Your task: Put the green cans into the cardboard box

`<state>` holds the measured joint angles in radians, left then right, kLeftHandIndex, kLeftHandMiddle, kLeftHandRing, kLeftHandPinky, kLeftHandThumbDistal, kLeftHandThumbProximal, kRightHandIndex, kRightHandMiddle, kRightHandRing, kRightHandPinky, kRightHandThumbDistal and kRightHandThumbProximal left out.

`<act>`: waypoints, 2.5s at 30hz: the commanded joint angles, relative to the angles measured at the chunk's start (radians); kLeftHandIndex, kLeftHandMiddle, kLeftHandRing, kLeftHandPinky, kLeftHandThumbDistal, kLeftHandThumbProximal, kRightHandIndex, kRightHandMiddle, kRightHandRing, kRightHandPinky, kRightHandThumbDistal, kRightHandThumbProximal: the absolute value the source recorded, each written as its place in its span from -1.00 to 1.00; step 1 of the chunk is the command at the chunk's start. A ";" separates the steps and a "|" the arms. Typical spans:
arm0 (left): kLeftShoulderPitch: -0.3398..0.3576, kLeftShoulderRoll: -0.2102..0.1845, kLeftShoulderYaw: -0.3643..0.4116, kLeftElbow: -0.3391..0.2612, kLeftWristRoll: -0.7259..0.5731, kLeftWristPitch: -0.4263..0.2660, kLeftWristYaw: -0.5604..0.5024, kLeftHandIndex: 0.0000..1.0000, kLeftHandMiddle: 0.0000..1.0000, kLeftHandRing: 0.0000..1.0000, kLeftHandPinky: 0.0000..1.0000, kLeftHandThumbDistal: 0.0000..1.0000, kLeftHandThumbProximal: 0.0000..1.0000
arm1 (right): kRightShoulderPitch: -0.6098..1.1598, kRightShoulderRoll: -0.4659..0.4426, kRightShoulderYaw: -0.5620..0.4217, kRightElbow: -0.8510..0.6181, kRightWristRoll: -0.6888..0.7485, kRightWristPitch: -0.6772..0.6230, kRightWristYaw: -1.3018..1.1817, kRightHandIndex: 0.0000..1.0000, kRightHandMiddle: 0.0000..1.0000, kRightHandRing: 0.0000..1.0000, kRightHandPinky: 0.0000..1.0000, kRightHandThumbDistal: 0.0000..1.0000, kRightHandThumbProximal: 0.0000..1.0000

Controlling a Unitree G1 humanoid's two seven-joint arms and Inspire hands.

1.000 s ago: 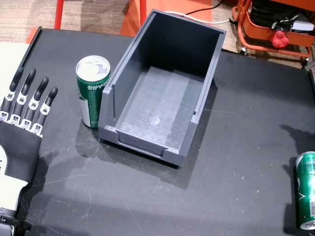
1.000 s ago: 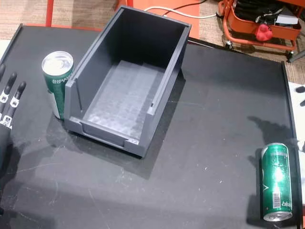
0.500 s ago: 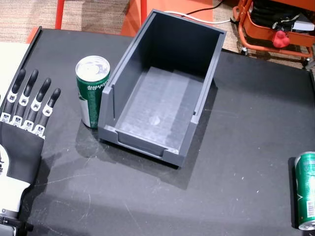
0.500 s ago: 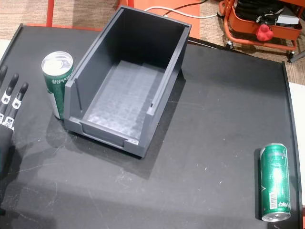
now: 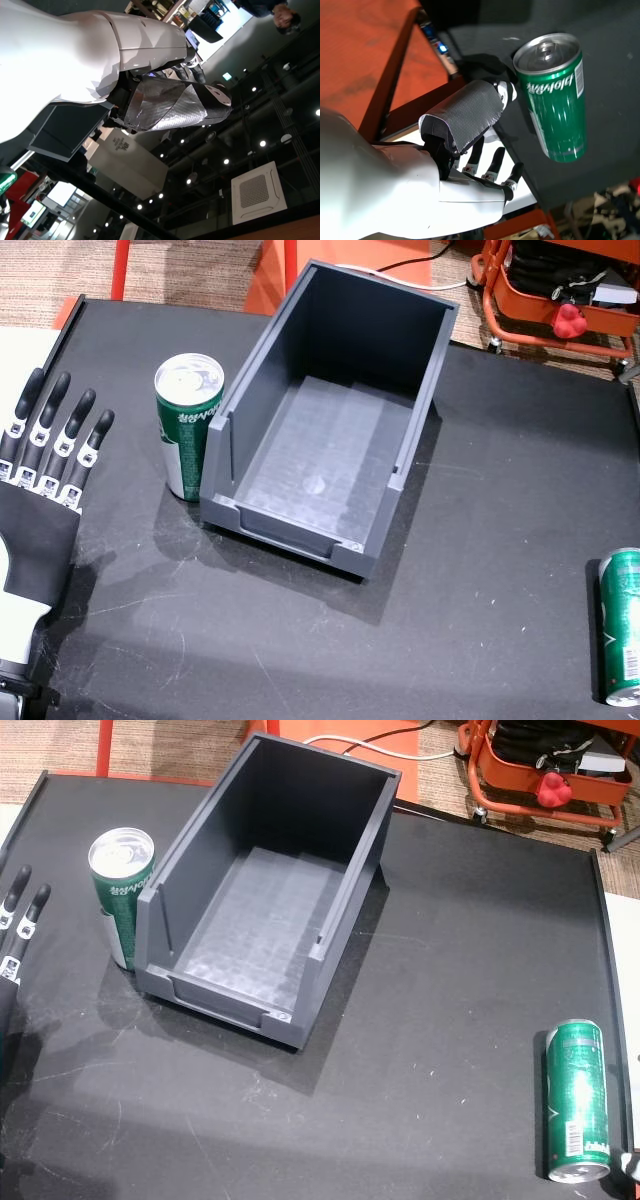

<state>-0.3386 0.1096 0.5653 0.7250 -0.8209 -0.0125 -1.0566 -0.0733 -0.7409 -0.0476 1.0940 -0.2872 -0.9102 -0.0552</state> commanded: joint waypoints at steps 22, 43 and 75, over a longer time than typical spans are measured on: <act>0.034 -0.012 0.032 -0.059 -0.043 0.093 0.018 0.91 0.76 0.88 0.71 -0.28 0.60 | -0.159 0.054 0.010 0.048 0.038 -0.057 0.032 0.09 0.22 0.58 0.79 0.75 -0.68; 0.024 -0.013 0.036 -0.052 -0.045 0.110 0.034 0.92 0.76 0.88 0.71 -0.23 0.50 | -0.239 -0.132 0.159 -0.131 -0.297 -0.053 -0.143 0.50 0.53 0.69 0.84 1.00 -0.08; 0.010 -0.050 -0.024 0.003 0.011 -0.067 -0.013 0.87 0.75 0.83 0.75 -0.17 0.61 | -0.852 -0.184 0.831 -0.247 -1.188 0.056 -0.570 1.00 0.97 0.88 0.94 1.00 0.23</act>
<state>-0.3293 0.0670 0.5419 0.7131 -0.8207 -0.0641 -1.0571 -0.9085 -0.9400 0.7444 0.8381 -1.4456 -0.8621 -0.5999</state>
